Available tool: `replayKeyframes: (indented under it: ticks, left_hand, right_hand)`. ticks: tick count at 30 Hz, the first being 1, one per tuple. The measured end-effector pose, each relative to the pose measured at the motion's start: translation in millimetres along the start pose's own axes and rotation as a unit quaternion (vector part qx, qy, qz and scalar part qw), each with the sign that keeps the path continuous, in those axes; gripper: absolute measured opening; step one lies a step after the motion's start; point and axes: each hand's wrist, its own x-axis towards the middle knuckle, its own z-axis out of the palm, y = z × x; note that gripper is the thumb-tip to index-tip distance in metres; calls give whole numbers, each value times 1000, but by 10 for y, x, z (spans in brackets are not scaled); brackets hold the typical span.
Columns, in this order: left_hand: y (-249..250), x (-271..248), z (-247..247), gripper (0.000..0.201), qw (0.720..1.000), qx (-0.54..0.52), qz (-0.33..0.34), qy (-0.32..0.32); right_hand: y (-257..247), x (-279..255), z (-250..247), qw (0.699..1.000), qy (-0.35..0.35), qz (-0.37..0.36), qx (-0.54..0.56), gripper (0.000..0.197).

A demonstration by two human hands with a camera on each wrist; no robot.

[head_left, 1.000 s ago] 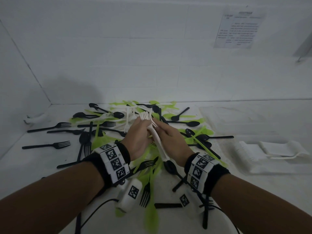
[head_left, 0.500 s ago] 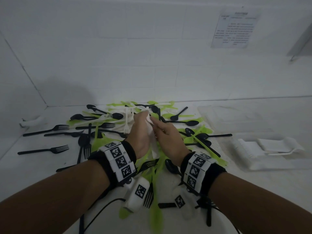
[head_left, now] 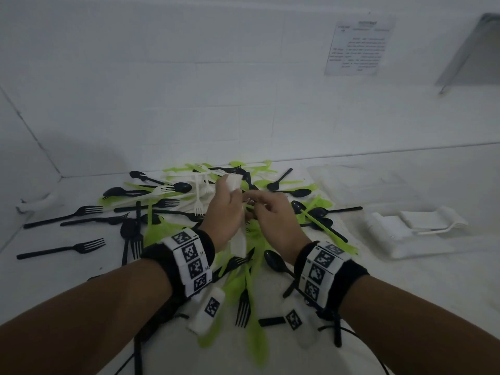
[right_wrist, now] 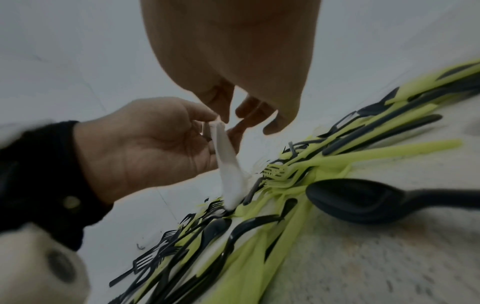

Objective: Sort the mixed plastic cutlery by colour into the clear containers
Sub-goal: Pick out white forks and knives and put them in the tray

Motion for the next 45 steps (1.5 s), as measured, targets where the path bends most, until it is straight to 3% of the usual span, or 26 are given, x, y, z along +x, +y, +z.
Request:
replayKeyframes:
  ticks: [2, 4, 7, 11, 14, 16, 18, 22, 26, 30, 35, 40, 45]
  left_hand:
    - [16, -34, -47, 61, 985, 140, 44, -94]
    - [21, -68, -53, 79, 949, 250, 85, -171]
    - [9, -83, -55, 86, 916, 322, 104, -214]
    - [33, -102, -16, 95, 878, 374, 109, -277]
    - [64, -79, 40, 63, 820, 468, 185, -271]
    - [116, -41, 123, 45, 809, 483, 215, -256]
    - [171, -18, 284, 37, 800, 491, 231, -256]
    - [277, -18, 758, 37, 765, 529, 250, -268]
    - [448, -60, 1355, 39, 782, 506, 244, -268]
    - [573, -138, 2068, 28, 806, 473, 228, -272]
    - [679, -108, 2870, 33, 831, 429, 222, -275]
    - [690, -39, 3496, 35, 830, 427, 208, -290]
    - [614, -11, 3912, 33, 830, 442, 185, -284]
  right_hand:
    - [-15, 4, -119, 997, 59, 0, -53, 37]
    - [-2, 23, -274, 990, -17, -51, -131, 48]
    - [3, 9, -482, 954, -133, -112, -245, 48]
    - [74, -72, -752, 945, -116, -116, -281, 40]
    - [181, -121, -1025, 953, -57, -89, -283, 36]
    - [256, -169, -1217, 953, -43, -69, -292, 35]
    - [305, -214, -1399, 946, -41, -60, -316, 33]
    - [353, -295, -1766, 904, -70, -87, -413, 37]
    - [440, -332, -2329, 891, -122, -108, -423, 30]
    - [555, -455, -3113, 903, -118, -63, -408, 30]
    - [704, -524, -3998, 896, -121, 10, -427, 32]
    - [902, -523, -4536, 889, -132, 60, -435, 30]
    - [1038, -471, -4820, 861, -160, 90, -475, 26]
